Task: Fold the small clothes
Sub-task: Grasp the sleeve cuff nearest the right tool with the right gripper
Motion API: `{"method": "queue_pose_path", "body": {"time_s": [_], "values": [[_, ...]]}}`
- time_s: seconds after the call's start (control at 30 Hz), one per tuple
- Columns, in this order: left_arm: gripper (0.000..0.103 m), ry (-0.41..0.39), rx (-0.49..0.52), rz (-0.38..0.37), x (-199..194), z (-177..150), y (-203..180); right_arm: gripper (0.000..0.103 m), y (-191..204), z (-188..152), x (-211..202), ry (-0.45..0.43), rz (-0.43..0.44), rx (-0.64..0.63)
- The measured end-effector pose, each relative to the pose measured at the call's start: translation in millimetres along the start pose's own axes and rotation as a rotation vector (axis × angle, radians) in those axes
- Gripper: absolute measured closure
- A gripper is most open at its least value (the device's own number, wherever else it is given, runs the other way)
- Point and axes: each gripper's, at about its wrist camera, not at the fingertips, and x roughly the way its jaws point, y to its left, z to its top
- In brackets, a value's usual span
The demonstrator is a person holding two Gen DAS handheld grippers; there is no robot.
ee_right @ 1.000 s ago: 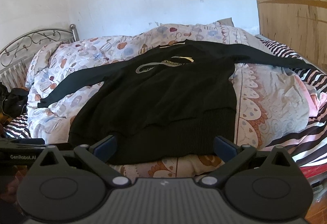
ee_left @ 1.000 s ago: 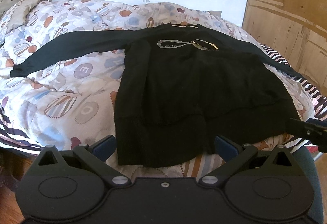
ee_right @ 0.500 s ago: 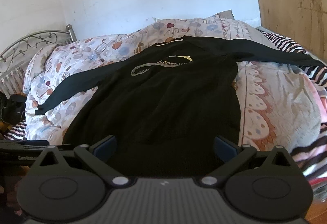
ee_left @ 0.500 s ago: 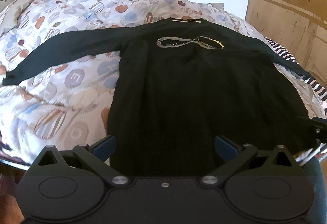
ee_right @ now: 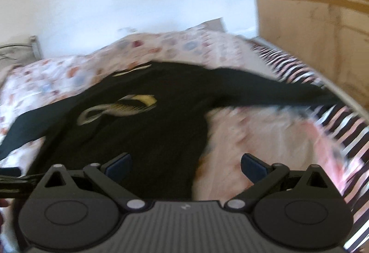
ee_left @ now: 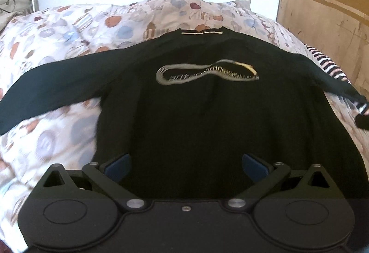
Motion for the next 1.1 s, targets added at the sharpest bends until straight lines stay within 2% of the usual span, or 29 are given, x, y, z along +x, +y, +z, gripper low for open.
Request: {"method": "queue_pose_path", "body": {"time_s": [0.17, 0.37, 0.57, 0.73, 0.87, 1.03, 1.1], "values": [[0.001, -0.02, 0.021, 0.021, 36.8, 25.0, -14.3, 0.0, -36.9, 29.4, 37.3, -0.014, -0.064, 0.031], [0.001, -0.031, -0.004, 0.042, 71.1, 38.8, -22.0, 0.0, -89.3, 48.0, 75.8, -0.014, -0.12, 0.095], [0.001, -0.012, -0.038, 0.035, 91.3, 38.4, -30.8, 0.0, -177.2, 52.8, 93.2, -0.11, -0.135, 0.273], [0.001, 0.002, -0.029, 0.015, 96.3, 33.0, -43.8, 0.0, -244.3, 57.2, 111.7, -0.148, -0.24, 0.359], [0.001, 0.007, -0.033, 0.008, 96.7, 29.8, -48.6, 0.0, -296.8, 61.8, 123.3, -0.164, -0.318, 0.482], [0.001, 0.011, -0.029, 0.008, 97.9, 28.6, -47.9, 0.011, -346.9, 68.2, 132.0, -0.147, -0.408, 0.62], [0.001, 0.013, -0.032, 0.007, 98.4, 29.7, -47.9, 0.022, -366.2, 68.7, 139.0, -0.135, -0.431, 0.685]]}}
